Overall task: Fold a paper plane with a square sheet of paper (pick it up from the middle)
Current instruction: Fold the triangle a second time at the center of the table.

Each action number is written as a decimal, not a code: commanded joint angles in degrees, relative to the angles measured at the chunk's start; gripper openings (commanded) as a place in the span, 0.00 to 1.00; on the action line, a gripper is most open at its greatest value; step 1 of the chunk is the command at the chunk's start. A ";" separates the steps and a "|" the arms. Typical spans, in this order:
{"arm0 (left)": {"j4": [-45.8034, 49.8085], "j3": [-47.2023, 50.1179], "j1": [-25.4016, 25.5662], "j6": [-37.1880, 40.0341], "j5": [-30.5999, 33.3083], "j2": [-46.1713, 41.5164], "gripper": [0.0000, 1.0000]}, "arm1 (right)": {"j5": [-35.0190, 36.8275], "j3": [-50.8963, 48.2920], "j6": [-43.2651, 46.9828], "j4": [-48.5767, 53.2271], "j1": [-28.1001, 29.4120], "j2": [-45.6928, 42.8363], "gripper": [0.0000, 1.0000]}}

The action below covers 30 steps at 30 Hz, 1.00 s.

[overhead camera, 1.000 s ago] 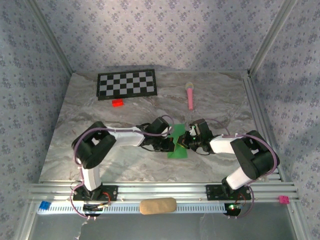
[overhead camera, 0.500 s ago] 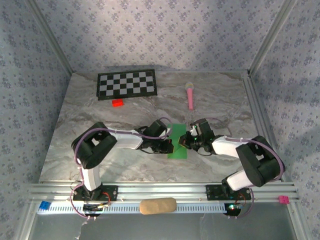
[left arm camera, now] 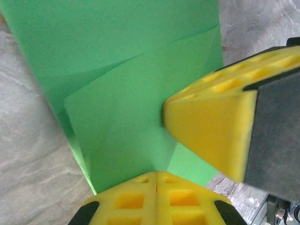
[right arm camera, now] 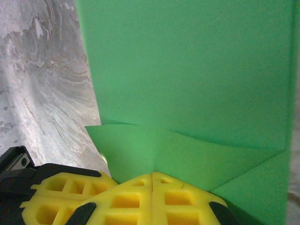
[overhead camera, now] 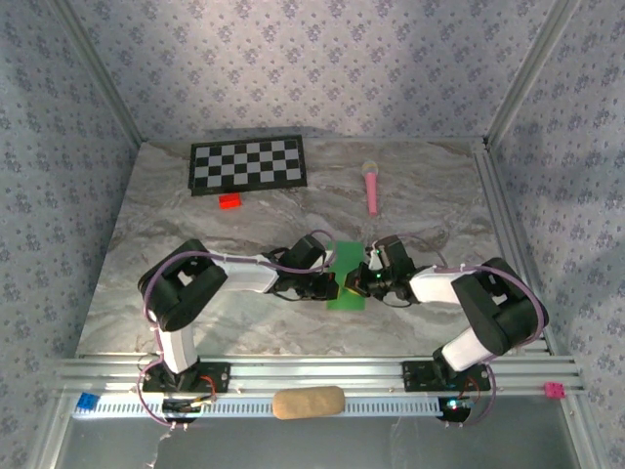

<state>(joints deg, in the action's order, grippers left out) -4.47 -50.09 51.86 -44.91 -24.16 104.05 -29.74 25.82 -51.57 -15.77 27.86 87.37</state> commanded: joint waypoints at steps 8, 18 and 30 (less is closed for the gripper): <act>5.84 3.46 0.44 1.20 2.98 1.35 0.00 | 6.06 -0.59 0.29 3.38 -8.20 1.41 0.00; 4.64 3.99 0.44 0.28 2.81 1.32 0.00 | 6.83 -1.72 -0.42 1.43 -9.49 -6.56 0.00; 3.94 4.05 0.62 -0.09 2.93 0.89 0.00 | 6.23 -0.78 -0.46 1.86 -3.03 -3.55 0.00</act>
<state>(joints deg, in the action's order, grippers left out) -7.42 -48.58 52.01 -45.08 -24.14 103.85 -24.75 25.02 -51.62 -14.79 24.69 81.30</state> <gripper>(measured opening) 0.063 0.051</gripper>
